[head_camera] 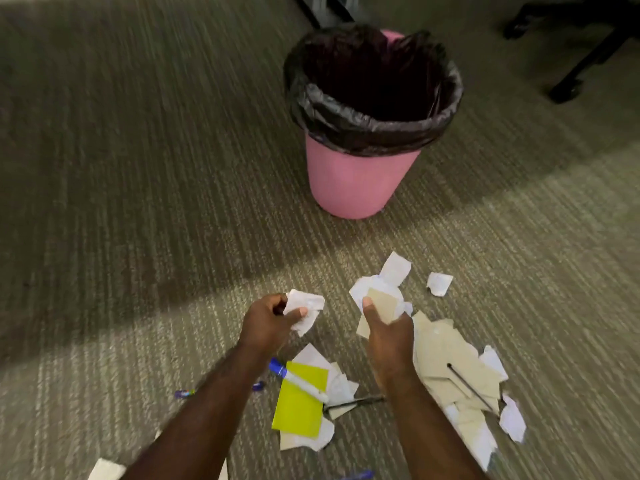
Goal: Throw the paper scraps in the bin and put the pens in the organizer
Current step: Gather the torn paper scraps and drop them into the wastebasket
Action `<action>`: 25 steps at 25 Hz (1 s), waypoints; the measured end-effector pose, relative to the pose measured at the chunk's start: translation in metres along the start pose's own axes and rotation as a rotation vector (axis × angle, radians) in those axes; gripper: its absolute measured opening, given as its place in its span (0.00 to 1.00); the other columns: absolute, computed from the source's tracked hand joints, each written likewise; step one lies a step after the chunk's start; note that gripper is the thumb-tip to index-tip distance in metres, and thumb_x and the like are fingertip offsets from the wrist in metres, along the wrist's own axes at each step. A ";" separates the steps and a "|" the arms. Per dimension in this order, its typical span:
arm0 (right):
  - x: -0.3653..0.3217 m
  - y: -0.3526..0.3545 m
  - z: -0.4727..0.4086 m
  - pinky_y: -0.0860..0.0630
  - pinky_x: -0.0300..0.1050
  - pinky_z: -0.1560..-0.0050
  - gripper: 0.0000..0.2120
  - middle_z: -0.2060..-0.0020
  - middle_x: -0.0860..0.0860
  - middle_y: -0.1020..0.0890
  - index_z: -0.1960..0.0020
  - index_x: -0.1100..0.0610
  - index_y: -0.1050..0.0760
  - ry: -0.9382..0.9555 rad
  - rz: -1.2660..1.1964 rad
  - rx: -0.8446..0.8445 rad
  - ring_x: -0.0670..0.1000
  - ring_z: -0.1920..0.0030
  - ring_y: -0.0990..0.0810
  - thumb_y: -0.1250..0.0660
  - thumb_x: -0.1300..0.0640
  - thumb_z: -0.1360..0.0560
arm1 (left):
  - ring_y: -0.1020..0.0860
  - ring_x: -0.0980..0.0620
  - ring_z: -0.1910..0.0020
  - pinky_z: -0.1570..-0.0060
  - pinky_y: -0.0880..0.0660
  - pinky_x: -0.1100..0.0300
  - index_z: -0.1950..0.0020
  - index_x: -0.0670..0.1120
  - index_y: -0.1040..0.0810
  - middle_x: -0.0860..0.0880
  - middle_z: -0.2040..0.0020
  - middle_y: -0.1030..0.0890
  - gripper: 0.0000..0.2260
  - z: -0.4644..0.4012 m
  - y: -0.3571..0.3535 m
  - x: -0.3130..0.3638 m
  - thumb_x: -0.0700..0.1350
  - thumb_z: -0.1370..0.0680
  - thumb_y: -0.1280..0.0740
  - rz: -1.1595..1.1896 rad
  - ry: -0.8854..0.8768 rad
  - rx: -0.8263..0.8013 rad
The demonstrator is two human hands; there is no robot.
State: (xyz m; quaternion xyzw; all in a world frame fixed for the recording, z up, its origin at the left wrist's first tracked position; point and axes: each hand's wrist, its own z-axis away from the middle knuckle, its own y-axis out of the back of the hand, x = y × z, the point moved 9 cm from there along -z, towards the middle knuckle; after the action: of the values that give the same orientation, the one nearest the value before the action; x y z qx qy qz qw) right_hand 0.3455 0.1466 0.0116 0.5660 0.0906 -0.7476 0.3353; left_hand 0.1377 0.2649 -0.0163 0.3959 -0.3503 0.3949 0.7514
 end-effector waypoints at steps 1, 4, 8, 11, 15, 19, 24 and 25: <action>-0.021 -0.002 0.000 0.22 0.36 0.58 0.05 0.55 0.52 0.16 0.54 0.51 0.24 0.056 -0.074 -0.016 0.50 0.55 0.18 0.29 0.58 0.27 | 0.20 0.51 0.63 0.62 0.24 0.58 0.56 0.43 0.18 0.46 0.61 0.15 0.04 0.000 -0.006 0.004 0.40 0.30 0.26 0.089 0.002 -0.057; -0.081 -0.007 0.001 0.24 0.30 0.65 0.03 0.65 0.42 0.15 0.57 0.51 0.21 0.188 -0.169 -0.112 0.39 0.63 0.17 0.27 0.57 0.29 | 0.20 0.54 0.64 0.62 0.25 0.60 0.57 0.43 0.18 0.46 0.61 0.15 0.04 0.005 -0.026 0.018 0.39 0.31 0.25 0.122 -0.022 -0.203; -0.093 -0.015 0.006 0.20 0.42 0.59 0.07 0.64 0.47 0.15 0.55 0.56 0.20 0.177 -0.016 -0.256 0.46 0.61 0.17 0.26 0.57 0.31 | 0.24 0.49 0.61 0.58 0.26 0.48 0.56 0.38 0.20 0.32 0.57 0.19 0.08 0.021 -0.029 0.021 0.41 0.31 0.25 0.091 -0.011 -0.133; -0.066 -0.025 0.013 0.22 0.47 0.58 0.07 0.61 0.53 0.16 0.54 0.58 0.20 0.047 0.033 -0.376 0.50 0.61 0.18 0.27 0.56 0.30 | 0.22 0.46 0.60 0.56 0.24 0.46 0.57 0.43 0.19 0.36 0.58 0.17 0.05 0.027 -0.016 0.027 0.40 0.30 0.26 0.252 0.016 -0.018; -0.045 -0.037 0.032 0.22 0.40 0.63 0.07 0.60 0.51 0.14 0.53 0.58 0.19 -0.083 -0.005 -0.468 0.47 0.60 0.16 0.27 0.56 0.29 | 0.21 0.41 0.55 0.47 0.25 0.38 0.53 0.41 0.19 0.30 0.52 0.19 0.05 0.047 -0.014 0.037 0.37 0.28 0.28 0.480 0.085 0.015; -0.038 -0.019 0.035 0.21 0.42 0.65 0.07 0.63 0.49 0.15 0.55 0.57 0.20 -0.228 -0.086 -0.355 0.47 0.63 0.17 0.26 0.55 0.30 | 0.21 0.40 0.52 0.45 0.25 0.39 0.52 0.42 0.19 0.33 0.50 0.18 0.06 0.070 -0.009 0.042 0.37 0.29 0.28 0.516 0.111 0.036; 0.000 0.089 -0.009 0.22 0.50 0.51 0.10 0.59 0.54 0.17 0.51 0.58 0.21 -0.173 0.228 -0.082 0.52 0.58 0.19 0.28 0.54 0.28 | 0.21 0.47 0.61 0.58 0.23 0.50 0.52 0.45 0.20 0.41 0.58 0.16 0.08 0.070 -0.027 0.019 0.41 0.30 0.26 0.216 0.159 0.002; 0.011 0.107 -0.015 0.22 0.52 0.47 0.12 0.55 0.56 0.17 0.49 0.60 0.22 -0.165 0.314 -0.079 0.55 0.53 0.18 0.28 0.53 0.28 | 0.22 0.48 0.62 0.60 0.24 0.54 0.52 0.46 0.20 0.42 0.59 0.17 0.09 0.070 -0.039 0.019 0.41 0.31 0.25 0.149 0.148 -0.027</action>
State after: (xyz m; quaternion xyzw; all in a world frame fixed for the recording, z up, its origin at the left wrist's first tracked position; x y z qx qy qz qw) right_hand 0.4206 0.0690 0.0226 0.4962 0.0026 -0.7260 0.4760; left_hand 0.1654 0.1953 0.0178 0.3282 -0.3276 0.4730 0.7491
